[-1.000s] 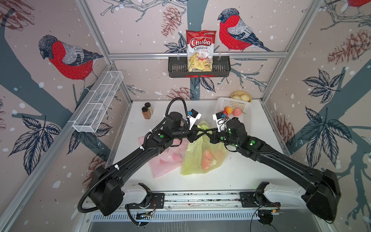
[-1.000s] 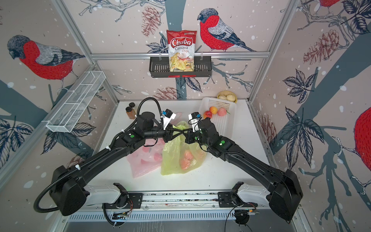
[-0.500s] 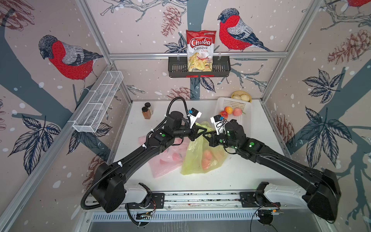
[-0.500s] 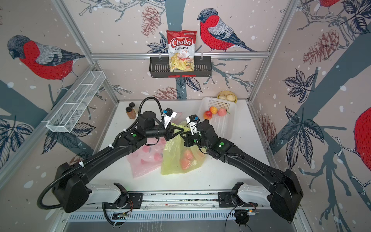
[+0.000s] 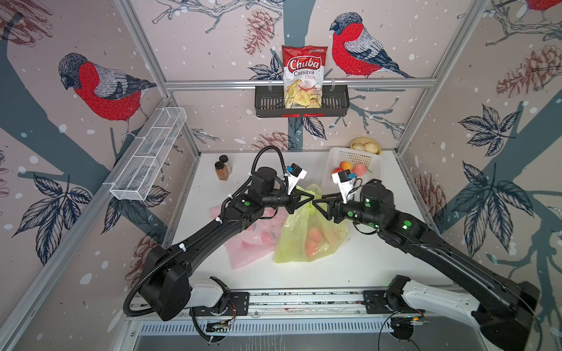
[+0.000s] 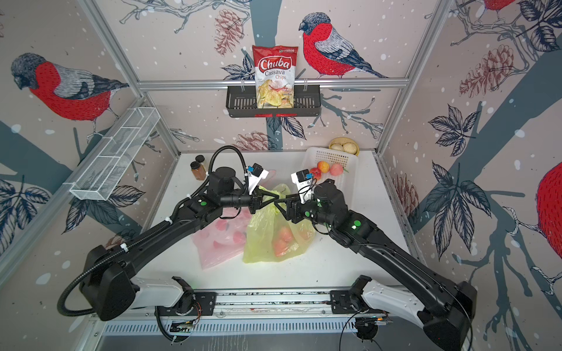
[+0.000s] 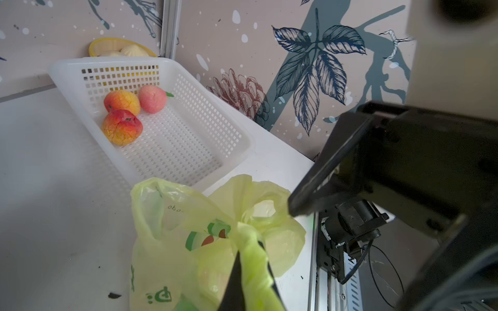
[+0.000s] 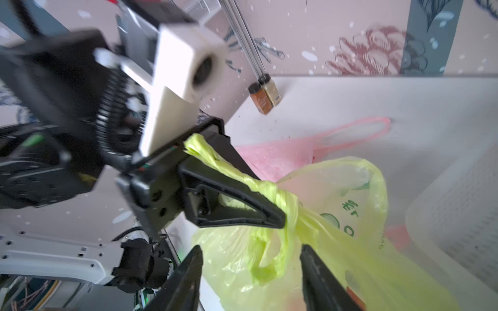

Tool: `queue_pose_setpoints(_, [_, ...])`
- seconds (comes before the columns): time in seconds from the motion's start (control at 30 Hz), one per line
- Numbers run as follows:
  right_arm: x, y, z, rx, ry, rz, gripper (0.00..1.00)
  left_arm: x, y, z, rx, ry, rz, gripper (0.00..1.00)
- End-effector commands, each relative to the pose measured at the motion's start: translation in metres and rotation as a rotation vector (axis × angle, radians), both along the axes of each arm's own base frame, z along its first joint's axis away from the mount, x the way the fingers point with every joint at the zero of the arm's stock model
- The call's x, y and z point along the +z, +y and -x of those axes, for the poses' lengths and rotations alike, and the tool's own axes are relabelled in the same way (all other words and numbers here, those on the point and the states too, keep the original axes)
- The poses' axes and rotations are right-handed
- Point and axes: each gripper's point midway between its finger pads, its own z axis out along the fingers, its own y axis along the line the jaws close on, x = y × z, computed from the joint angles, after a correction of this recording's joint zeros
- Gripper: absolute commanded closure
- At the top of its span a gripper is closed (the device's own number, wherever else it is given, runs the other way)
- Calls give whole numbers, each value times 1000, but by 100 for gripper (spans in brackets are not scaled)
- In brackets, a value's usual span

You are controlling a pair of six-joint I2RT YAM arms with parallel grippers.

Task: Place the peach into a plastic bag & tie a knot
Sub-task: Cross the plastic bag at the center of the board.

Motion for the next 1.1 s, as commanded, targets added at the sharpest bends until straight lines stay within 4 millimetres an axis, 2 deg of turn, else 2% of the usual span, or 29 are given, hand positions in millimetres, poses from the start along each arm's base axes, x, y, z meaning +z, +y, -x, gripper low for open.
queue_pose_setpoints(0.0, [22,-18,11,5,-98,20,29,17,-4,27,-191,-46,32,100])
queue_pose_setpoints(0.1, [39,-28,12,2,-156,22,22,22,-5,38,-277,-35,27,100])
queue_pose_setpoints(0.23, [44,-19,14,82,-182,25,19,24,-5,44,-321,-19,18,100])
queue_pose_setpoints(0.4, [25,3,9,201,-153,69,17,27,-3,54,-361,-11,38,100])
queue_pose_setpoints(0.5, [16,16,8,270,-135,72,17,25,-4,52,-362,-6,39,100])
queue_pose_setpoints(0.63, [-2,24,3,312,-101,91,17,22,-4,50,-367,2,44,100])
queue_pose_setpoints(0.73, [-20,28,2,352,-56,116,20,21,-5,48,-367,6,46,100])
queue_pose_setpoints(0.87, [-39,29,1,374,-11,142,31,22,-3,46,-363,5,48,100])
queue_pose_setpoints(1.07, [-50,27,6,384,17,151,40,23,-1,42,-349,9,52,100])
